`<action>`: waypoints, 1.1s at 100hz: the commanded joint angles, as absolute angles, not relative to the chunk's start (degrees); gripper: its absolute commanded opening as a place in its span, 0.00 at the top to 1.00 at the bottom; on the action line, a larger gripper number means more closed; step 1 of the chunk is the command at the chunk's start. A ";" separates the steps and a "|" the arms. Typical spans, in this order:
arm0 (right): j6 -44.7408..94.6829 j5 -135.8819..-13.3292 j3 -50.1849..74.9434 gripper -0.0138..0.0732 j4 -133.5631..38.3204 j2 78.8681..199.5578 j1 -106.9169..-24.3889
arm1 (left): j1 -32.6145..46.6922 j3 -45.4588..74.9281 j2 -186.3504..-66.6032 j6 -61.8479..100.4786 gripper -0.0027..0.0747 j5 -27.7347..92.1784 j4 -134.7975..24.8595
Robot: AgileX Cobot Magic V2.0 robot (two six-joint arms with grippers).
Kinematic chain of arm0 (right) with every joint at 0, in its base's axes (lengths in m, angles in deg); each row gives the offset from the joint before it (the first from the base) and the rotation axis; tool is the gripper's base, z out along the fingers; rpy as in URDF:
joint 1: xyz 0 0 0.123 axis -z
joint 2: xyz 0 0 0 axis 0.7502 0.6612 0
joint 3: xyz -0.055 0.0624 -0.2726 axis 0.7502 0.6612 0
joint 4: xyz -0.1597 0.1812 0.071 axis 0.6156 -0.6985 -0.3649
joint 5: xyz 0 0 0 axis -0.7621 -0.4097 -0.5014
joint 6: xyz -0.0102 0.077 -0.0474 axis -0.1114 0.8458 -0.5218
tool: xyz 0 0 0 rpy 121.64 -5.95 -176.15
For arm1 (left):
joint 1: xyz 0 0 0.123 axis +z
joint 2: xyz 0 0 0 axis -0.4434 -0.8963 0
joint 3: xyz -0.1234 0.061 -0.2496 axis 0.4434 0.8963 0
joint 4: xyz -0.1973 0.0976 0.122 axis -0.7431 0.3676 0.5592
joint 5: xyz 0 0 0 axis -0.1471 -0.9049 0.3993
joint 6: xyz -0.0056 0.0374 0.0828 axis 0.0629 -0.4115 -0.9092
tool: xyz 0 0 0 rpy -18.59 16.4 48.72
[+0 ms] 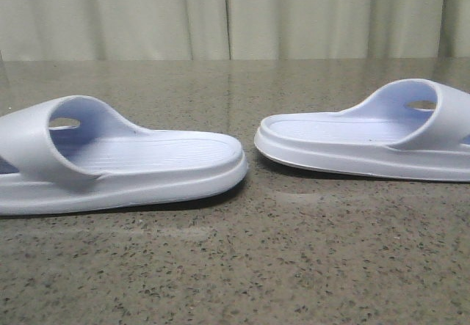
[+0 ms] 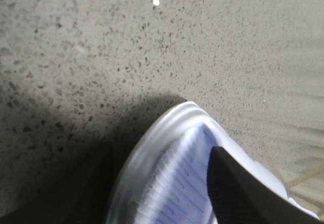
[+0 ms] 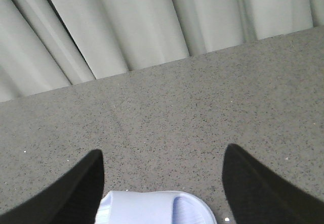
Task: Insert blue slippers together front up
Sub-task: 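Grasp the slipper nearest the left gripper by its sole edge with the left gripper, then lift the grasped slipper off the table with the left gripper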
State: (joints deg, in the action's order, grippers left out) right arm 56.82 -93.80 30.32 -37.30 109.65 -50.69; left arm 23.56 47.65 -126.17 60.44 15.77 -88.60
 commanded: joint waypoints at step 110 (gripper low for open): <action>56.72 -89.59 28.63 0.34 -37.13 110.47 -50.40 | 23.08 46.37 -126.16 38.07 0.94 14.62 -114.66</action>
State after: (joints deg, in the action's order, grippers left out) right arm 56.82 -93.80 30.32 -37.30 109.65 -50.69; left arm 23.56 47.65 -126.43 43.40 14.79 -105.10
